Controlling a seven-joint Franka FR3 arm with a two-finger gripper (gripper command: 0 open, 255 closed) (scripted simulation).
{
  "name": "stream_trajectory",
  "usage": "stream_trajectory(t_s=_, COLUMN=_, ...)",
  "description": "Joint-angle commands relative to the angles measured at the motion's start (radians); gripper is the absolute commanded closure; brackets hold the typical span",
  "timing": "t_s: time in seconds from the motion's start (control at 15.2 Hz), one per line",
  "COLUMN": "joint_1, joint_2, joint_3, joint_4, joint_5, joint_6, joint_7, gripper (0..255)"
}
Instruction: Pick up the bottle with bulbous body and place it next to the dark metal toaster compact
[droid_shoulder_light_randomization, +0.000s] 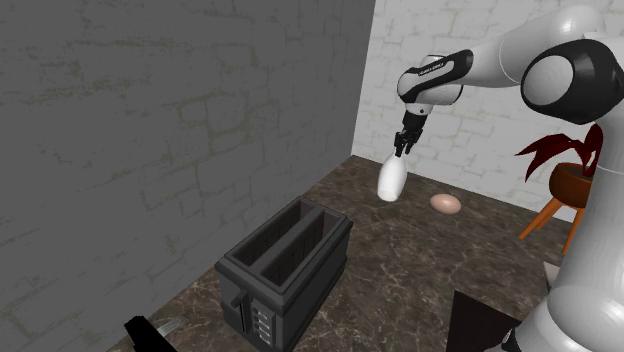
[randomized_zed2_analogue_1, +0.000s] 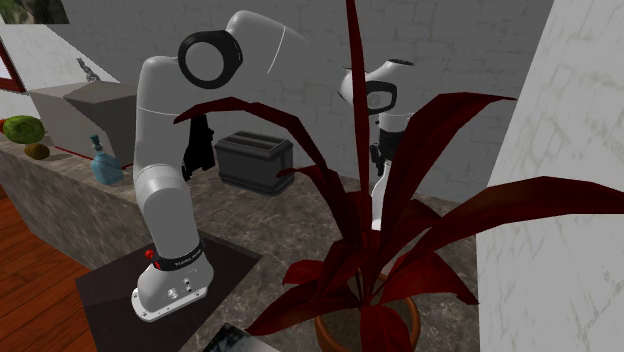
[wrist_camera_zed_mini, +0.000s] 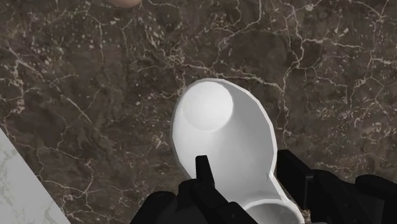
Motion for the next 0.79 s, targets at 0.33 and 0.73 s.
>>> stream_trajectory(t_s=0.33, joint_1=0.0, joint_2=-0.004, joint_3=-0.001, joint_4=0.008, joint_5=-0.002, joint_6=-0.012, joint_7=0.002, gripper=255)
stream_trajectory(t_s=0.73, joint_1=0.001, joint_2=-0.024, joint_3=-0.005, joint_4=0.062, joint_5=-0.014, joint_6=-0.085, joint_7=0.011, gripper=255)
